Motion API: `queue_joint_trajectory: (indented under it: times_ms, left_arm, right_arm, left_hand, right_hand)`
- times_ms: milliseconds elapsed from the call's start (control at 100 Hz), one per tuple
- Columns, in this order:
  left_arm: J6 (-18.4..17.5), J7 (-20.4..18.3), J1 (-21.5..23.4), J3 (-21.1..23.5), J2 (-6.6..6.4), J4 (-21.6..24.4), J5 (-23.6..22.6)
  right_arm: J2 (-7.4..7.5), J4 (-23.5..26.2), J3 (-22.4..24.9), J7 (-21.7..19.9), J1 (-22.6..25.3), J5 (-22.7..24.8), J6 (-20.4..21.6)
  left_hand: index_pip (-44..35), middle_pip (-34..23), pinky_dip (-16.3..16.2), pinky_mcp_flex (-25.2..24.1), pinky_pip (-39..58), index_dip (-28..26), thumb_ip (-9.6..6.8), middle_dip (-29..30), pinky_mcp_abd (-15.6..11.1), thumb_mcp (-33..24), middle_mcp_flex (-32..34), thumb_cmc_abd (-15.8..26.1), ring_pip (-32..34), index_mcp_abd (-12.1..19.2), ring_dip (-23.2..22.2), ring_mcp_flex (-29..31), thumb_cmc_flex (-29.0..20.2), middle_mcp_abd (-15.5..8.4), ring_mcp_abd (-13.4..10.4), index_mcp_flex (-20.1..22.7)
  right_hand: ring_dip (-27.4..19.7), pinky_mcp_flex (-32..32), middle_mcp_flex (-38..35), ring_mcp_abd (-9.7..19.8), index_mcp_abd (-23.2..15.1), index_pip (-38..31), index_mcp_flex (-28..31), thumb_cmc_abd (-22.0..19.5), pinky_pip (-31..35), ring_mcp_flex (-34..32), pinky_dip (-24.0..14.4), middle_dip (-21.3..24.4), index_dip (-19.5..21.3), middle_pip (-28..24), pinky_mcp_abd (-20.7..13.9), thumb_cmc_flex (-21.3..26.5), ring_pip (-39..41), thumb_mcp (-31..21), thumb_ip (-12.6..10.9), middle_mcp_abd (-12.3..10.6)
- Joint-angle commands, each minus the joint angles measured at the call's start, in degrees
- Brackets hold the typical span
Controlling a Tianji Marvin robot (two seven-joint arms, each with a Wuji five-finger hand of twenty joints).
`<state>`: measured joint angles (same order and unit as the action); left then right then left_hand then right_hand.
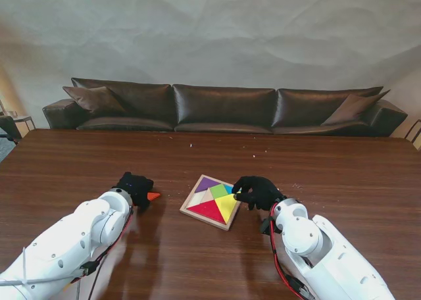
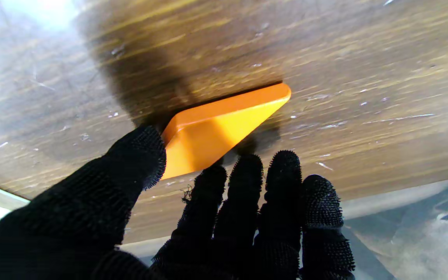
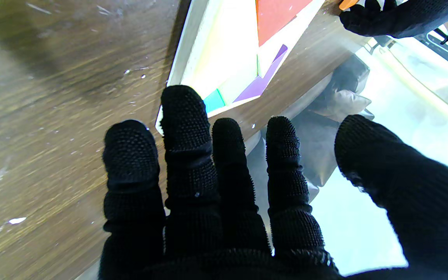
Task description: Assemble the tangram pieces into a square
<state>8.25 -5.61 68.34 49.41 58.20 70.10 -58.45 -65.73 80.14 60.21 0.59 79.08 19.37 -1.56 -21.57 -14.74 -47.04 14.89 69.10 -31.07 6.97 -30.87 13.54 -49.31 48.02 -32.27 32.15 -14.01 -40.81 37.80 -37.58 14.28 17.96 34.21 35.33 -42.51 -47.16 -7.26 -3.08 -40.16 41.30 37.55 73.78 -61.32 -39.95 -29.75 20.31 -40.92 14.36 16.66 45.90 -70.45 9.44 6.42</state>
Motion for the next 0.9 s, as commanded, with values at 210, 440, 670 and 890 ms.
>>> queue_joint_trajectory:
  times_ms: [210, 440, 670, 890]
  left_arm:
    - [0.56, 0.46, 0.04, -2.68, 1.23, -3.31, 2.51]
    - [0.76, 1.65, 0.29, -2.28, 1.65, -3.6, 3.87]
    - [0.75, 2.08, 0.33, -2.26, 1.98, -3.92, 5.38]
    - [2.04, 1.58, 0.83, -1.15, 2.38, -3.27, 7.45]
  right_arm:
    - [-0.22, -0.11, -0.05, -1.1, 0.15, -0.62, -0.15]
    - [-0.23, -0.33, -0.08, -1.19, 0.01, -0.76, -0.12]
    - [-0.23, -0.6, -0.14, -1.38, -0.17, -0.99, -0.11]
    - [-0.25, -0.77, -0.16, -1.52, -0.28, -1.2, -0.28]
  left_hand:
    - [-14.77, -4.87, 1.86, 6.34, 5.13, -4.78, 4.6, -23.94, 3.15, 0.57, 13.21, -9.99, 1.98, 7.86, 0.83, 8.13, -10.73, -6.19, -0.77, 7.49]
    - [-17.03, -10.88, 5.19, 13.85, 4.62, -4.0, 3.64, -41.09, 3.5, 1.89, 15.0, -11.87, 0.39, 6.65, 3.63, 14.29, -18.55, -7.22, -2.0, 8.7]
    - [-18.96, -19.2, 7.28, 17.43, 6.68, -3.48, 3.38, -43.31, 0.73, 0.66, 13.49, -13.49, 3.11, 6.23, -6.78, 18.3, -20.66, -7.99, -2.93, 9.83]
    - [-19.76, -25.68, 6.17, 19.79, 9.98, -3.21, 2.86, -46.35, -1.54, 0.23, 12.01, -13.98, 6.21, 6.53, -14.26, 20.48, -23.17, -9.13, -3.89, 11.27]
  right_hand:
    - [0.15, 11.42, 1.24, -0.38, -0.09, -0.3, 0.72, 0.07, 2.54, 0.52, -1.27, 0.86, -0.86, 0.31, -0.78, 0.46, 0.85, 0.46, -0.44, 0.96]
    - [0.17, 11.43, 1.17, -0.43, -0.01, -0.26, 0.7, -0.01, 2.55, 0.5, -1.28, 0.85, -0.87, 0.28, -0.8, 0.44, 0.9, 0.48, -0.46, 1.0]
    - [0.16, 11.43, 1.17, -0.42, -0.01, -0.24, 0.68, -0.1, 2.55, 0.55, -1.29, 0.85, -0.86, 0.28, -0.78, 0.39, 0.9, 0.55, -0.48, 0.99]
    - [0.15, 11.41, 1.19, -0.51, 0.0, -0.21, 0.63, -0.25, 2.59, 0.54, -1.31, 0.85, -0.86, 0.28, -0.77, 0.4, 0.9, 0.62, -0.51, 0.94]
